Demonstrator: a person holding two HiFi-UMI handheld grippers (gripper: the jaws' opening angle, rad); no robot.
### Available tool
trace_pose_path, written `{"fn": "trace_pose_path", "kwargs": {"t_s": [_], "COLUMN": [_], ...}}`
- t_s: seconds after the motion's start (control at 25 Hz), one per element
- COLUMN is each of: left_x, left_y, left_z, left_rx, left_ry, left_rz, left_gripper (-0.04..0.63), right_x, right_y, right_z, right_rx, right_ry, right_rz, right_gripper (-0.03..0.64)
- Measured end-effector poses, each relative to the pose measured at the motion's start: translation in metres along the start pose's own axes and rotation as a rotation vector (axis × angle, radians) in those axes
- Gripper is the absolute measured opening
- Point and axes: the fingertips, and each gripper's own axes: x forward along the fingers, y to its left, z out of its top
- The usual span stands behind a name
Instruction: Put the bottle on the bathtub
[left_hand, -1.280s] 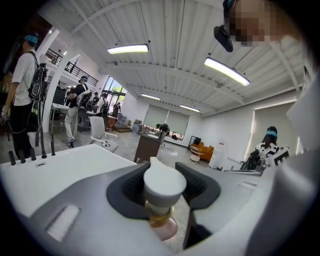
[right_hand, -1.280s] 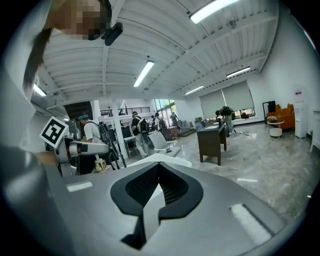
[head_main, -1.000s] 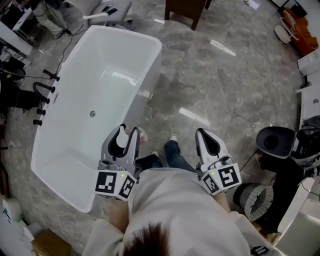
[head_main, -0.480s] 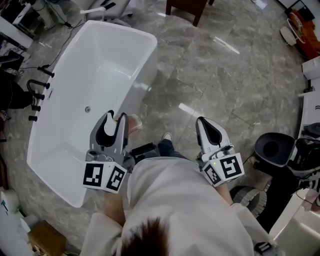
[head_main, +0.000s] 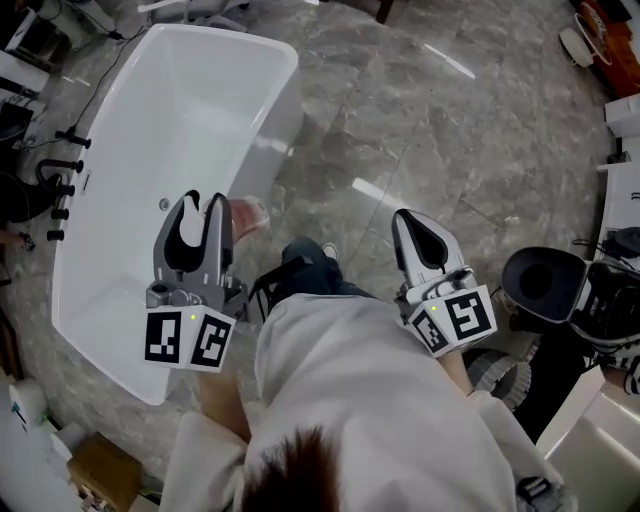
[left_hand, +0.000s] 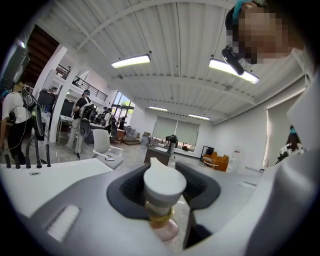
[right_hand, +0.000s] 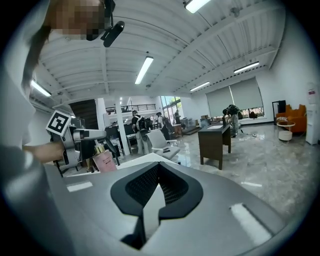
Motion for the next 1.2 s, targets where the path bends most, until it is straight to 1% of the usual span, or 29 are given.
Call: {"fn": "trace_pose_path", "kwargs": {"t_s": [0.16, 0.44, 0.84, 1.2], "left_x": [0.013, 0.049, 0.111, 0.164], "left_y": [-0.003, 0.003, 0.030, 0.061], "left_z": [-0.002, -0.001, 0.005, 0.017], "left_rx": [-0.005, -0.020, -0.016, -0.002], "left_ry": [0.017, 0.051, 0.088, 0.093], "left_rz": [-0.009, -0.023, -0.076, -0.120], "left_gripper": [0.199, 0.199, 0.199, 0.199], "right_x": [0.003, 0.028, 0.100, 0.153], "right_y": [-0.009, -0.028, -0.045, -0.055], "right_z": [-0.001, 0.004, 0.034, 0.054], "right_rx": [0.018, 0.043, 0.050, 0.043], "right_ry": [0.011, 0.036, 0.013, -0.009], "right_rz": [-0.017, -0.043, -0.084, -0.129], "right_gripper": [-0.002, -0.002, -0.002, -0.002]}}
